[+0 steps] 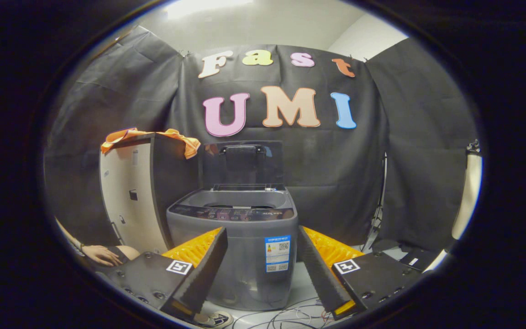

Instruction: Put the clothes into the washing machine and then close the washing machine lid.

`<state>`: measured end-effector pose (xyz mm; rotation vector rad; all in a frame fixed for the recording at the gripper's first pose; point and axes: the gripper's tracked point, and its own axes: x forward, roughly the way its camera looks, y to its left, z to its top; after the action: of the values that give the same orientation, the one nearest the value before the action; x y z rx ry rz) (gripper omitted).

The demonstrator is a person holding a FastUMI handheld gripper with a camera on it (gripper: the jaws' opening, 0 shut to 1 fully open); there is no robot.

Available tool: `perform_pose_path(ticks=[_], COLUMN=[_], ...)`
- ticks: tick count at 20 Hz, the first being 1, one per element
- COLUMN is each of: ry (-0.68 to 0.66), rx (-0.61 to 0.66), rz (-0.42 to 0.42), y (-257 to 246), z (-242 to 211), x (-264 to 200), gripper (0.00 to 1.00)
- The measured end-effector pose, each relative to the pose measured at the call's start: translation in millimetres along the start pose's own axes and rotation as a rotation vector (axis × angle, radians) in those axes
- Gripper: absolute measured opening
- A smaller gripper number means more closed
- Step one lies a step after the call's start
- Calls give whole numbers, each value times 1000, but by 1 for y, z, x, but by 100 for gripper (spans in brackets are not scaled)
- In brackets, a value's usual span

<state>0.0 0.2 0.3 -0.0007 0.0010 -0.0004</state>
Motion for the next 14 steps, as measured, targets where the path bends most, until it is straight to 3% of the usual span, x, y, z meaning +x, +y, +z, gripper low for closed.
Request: perform_pose_path(ticks=[10,14], ry=[-5,-77], rx=[8,82], rz=[-32,33], y=[-2,29], z=[4,60], x=[7,43], gripper=[96,96])
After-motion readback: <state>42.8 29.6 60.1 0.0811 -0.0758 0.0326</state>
